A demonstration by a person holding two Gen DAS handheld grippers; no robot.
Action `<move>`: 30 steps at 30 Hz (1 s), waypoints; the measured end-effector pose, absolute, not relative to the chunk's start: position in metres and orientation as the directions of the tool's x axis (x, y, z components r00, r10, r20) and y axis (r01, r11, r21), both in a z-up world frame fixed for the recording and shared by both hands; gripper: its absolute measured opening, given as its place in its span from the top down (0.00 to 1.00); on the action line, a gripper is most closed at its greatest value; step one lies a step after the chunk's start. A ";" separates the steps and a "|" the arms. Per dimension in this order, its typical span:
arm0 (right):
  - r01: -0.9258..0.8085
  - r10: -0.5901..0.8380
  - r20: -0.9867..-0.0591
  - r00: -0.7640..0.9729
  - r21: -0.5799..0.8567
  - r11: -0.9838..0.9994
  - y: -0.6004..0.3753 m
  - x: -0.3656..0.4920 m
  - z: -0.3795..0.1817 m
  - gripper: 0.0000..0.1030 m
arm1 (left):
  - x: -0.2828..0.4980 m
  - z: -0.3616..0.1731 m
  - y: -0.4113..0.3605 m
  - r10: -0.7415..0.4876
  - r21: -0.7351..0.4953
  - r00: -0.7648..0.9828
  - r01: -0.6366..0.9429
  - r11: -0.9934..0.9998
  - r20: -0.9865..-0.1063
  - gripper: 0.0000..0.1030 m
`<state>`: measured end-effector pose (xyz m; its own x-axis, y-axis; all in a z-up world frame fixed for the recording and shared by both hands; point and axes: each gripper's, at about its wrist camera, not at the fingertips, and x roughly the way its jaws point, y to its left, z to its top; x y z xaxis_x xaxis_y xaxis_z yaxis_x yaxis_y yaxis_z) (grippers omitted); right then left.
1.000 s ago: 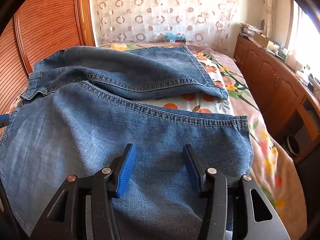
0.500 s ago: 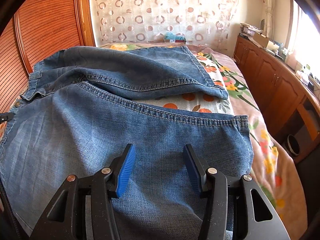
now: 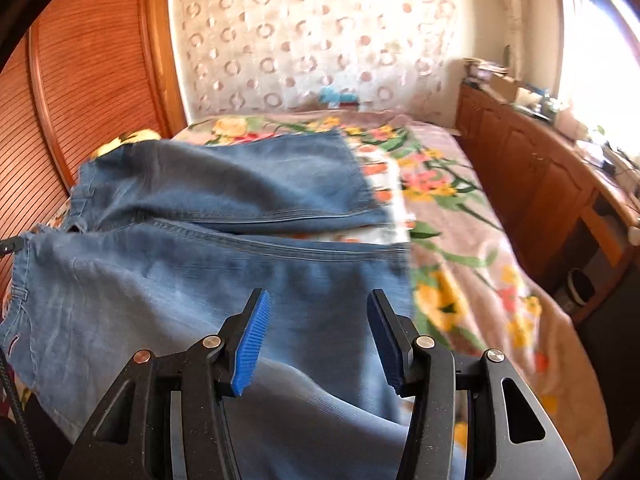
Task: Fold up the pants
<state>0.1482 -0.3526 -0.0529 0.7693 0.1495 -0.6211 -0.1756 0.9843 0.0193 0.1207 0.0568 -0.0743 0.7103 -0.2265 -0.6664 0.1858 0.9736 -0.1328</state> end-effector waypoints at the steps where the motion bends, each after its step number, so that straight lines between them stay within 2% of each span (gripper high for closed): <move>1: -0.158 0.131 -0.620 0.773 0.012 0.987 -0.362 0.143 -0.051 0.49 | 0.118 -0.072 0.054 -0.229 -0.130 0.717 0.191 0.973 -0.659 0.69; 3: -0.121 0.097 -0.619 0.779 0.003 0.993 -0.379 0.133 -0.051 0.49 | 0.114 -0.069 0.048 -0.256 -0.130 0.723 0.226 0.965 -0.641 0.55; 4: -0.101 0.082 -0.622 0.778 0.006 0.995 -0.389 0.128 -0.052 0.49 | 0.112 -0.068 0.043 -0.270 -0.127 0.725 0.247 0.961 -0.633 0.52; 10: -0.025 0.049 -0.657 0.753 0.046 0.999 -0.422 0.117 -0.070 0.49 | 0.120 -0.067 0.006 -0.314 -0.106 0.705 0.323 0.940 -0.635 0.51; 17: -0.039 0.088 -0.645 0.759 0.089 0.995 -0.422 0.142 -0.063 0.49 | 0.141 -0.076 -0.044 -0.338 -0.041 0.705 0.402 0.915 -0.624 0.51; 19: -0.052 0.103 -0.647 0.755 0.097 0.994 -0.420 0.153 -0.062 0.49 | 0.147 -0.082 -0.054 -0.377 -0.053 0.678 0.447 0.893 -0.631 0.47; 21: -0.064 0.108 -0.656 0.747 0.091 0.994 -0.417 0.165 -0.063 0.49 | 0.150 -0.090 -0.062 -0.379 -0.041 0.667 0.464 0.885 -0.642 0.31; 22: -0.072 0.113 -0.662 0.741 0.090 0.993 -0.415 0.174 -0.063 0.49 | 0.151 -0.094 -0.065 -0.377 -0.034 0.665 0.468 0.883 -0.645 0.29; 30: -0.111 0.146 -0.713 0.686 0.095 0.989 -0.407 0.232 -0.070 0.49 | 0.152 -0.114 -0.068 -0.338 -0.011 0.653 0.452 0.892 -0.678 0.27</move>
<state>0.2325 -0.4072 -0.0700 0.6859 0.1458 -0.7129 -0.1114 0.9892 0.0952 0.1516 -0.0679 -0.1137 0.6527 -0.3383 -0.6779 0.4515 0.8922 -0.0105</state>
